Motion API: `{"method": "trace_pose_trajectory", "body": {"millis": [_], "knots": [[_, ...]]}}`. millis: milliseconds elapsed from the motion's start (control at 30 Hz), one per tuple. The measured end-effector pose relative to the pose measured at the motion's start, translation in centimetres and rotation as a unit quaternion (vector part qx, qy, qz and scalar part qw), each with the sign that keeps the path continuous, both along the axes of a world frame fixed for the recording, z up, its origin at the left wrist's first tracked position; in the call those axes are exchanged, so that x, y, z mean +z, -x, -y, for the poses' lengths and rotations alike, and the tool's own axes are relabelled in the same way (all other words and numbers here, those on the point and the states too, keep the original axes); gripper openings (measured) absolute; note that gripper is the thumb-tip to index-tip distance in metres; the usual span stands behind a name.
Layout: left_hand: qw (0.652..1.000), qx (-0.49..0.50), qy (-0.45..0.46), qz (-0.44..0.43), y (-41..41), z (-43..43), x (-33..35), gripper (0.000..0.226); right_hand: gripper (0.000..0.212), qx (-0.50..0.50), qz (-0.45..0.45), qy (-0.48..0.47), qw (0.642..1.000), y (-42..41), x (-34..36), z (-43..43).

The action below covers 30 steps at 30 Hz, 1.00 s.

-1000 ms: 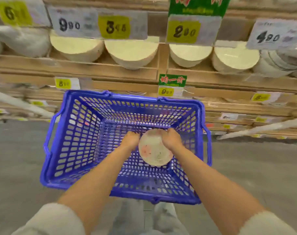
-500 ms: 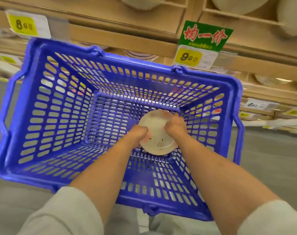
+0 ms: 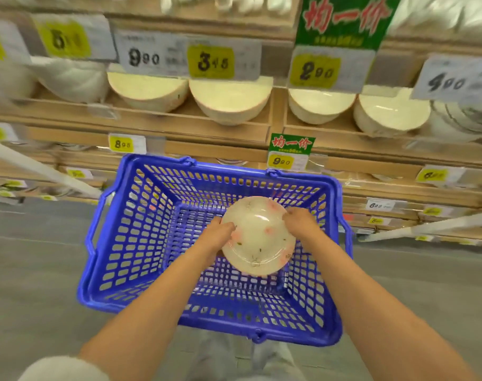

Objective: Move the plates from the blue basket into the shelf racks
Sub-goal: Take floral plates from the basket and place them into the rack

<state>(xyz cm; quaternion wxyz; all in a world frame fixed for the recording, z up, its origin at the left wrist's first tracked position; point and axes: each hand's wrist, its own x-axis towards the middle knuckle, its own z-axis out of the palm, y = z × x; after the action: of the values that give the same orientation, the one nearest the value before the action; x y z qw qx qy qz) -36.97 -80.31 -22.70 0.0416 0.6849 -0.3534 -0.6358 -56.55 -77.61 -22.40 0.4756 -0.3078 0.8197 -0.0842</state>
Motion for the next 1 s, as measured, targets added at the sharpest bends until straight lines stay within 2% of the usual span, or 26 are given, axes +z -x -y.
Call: {"method": "trace_pose_trajectory", "body": {"millis": [100, 200, 300, 400, 533, 733, 800, 1000], "knots": [[0.999, -0.005, 0.043, -0.031, -0.8, 0.4, 4.5, 0.022, 0.024, -0.065, 0.050, 0.073, 0.994, 0.5, 4.7, -0.5], [0.993, -0.003, 0.090, -0.080, -1.2, 0.7, 9.2, 0.016, 0.018, -0.161, 0.130, 0.150, 0.967, 0.0, 10.0, -1.4], [0.979, 0.024, 0.144, -0.142, -1.8, 0.8, 14.1, 0.010, 0.026, -0.197, 0.182, 0.215, 0.939, -1.1, 14.8, -2.2], [0.965, 0.031, 0.178, -0.189, -2.8, 0.8, 18.4, 0.016, 0.019, -0.223, 0.209, 0.280, 0.910, -2.6, 18.6, -2.6], [0.944, 0.031, 0.246, -0.216, -4.6, 0.3, 22.4, 0.029, 0.025, -0.243, 0.243, 0.353, 0.870, -5.2, 22.8, -3.5], [0.906, 0.038, 0.345, -0.243, -7.7, -1.2, 27.8, 0.034, 0.030, -0.187, 0.259, 0.434, 0.842, -8.5, 28.0, -4.4], [0.894, 0.063, 0.370, -0.246, -8.6, -1.6, 29.3, 0.025, 0.030, -0.148, 0.269, 0.459, 0.834, -9.3, 29.4, -4.4], [0.860, 0.138, 0.424, -0.247, -11.4, -3.1, 32.4, 0.026, 0.026, -0.035, 0.290, 0.472, 0.832, -10.7, 32.1, -3.0]]}}
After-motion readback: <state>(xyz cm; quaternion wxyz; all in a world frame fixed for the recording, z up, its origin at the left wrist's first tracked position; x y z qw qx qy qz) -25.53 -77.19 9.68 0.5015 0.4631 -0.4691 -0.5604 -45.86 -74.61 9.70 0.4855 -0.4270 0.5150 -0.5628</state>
